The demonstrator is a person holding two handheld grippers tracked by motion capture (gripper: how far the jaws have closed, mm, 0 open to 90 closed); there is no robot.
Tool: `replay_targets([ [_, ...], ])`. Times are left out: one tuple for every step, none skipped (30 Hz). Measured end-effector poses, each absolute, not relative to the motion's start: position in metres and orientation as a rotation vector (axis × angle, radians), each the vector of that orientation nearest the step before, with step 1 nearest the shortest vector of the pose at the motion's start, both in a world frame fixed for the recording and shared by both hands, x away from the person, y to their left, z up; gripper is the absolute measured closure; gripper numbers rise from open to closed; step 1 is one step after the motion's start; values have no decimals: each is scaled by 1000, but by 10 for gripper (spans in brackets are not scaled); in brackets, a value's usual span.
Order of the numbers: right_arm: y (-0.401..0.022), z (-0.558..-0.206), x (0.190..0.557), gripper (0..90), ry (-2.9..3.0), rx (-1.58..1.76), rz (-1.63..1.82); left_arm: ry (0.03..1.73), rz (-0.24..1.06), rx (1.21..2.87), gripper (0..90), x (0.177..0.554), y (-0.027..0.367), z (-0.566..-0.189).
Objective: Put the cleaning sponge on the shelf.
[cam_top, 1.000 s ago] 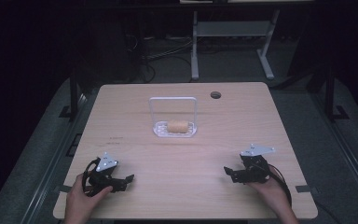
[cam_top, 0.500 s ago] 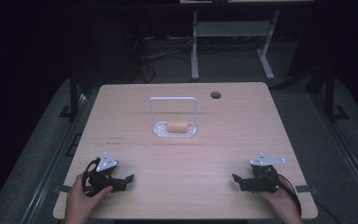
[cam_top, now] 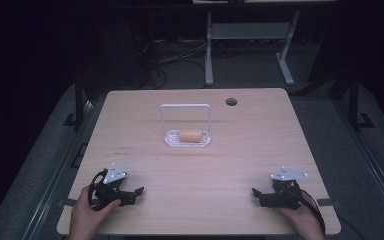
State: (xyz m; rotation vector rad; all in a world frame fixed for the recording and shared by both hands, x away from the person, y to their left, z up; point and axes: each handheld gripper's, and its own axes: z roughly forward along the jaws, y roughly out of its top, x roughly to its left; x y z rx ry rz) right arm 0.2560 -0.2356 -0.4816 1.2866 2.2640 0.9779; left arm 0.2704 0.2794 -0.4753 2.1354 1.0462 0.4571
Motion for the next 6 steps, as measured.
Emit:
replay_targets([
  [-236, -482, 256, 106, 2265, 1288, 977, 1046, 458, 2135, 127, 270, 279, -475],
  [-236, -482, 256, 106, 2265, 1288, 977, 1046, 457, 2136, 127, 270, 279, -475],
  [-236, -482, 256, 106, 2264, 1288, 977, 1046, 457, 2135, 127, 270, 279, -475],
  [-236, -482, 256, 106, 2264, 1288, 978, 1047, 457, 2136, 127, 270, 279, -475],
  [-236, -482, 256, 106, 2264, 1288, 978, 1047, 457, 2136, 127, 270, 279, -475],
  [-236, -482, 256, 106, 2265, 1288, 978, 1047, 457, 2135, 127, 270, 279, -475],
])
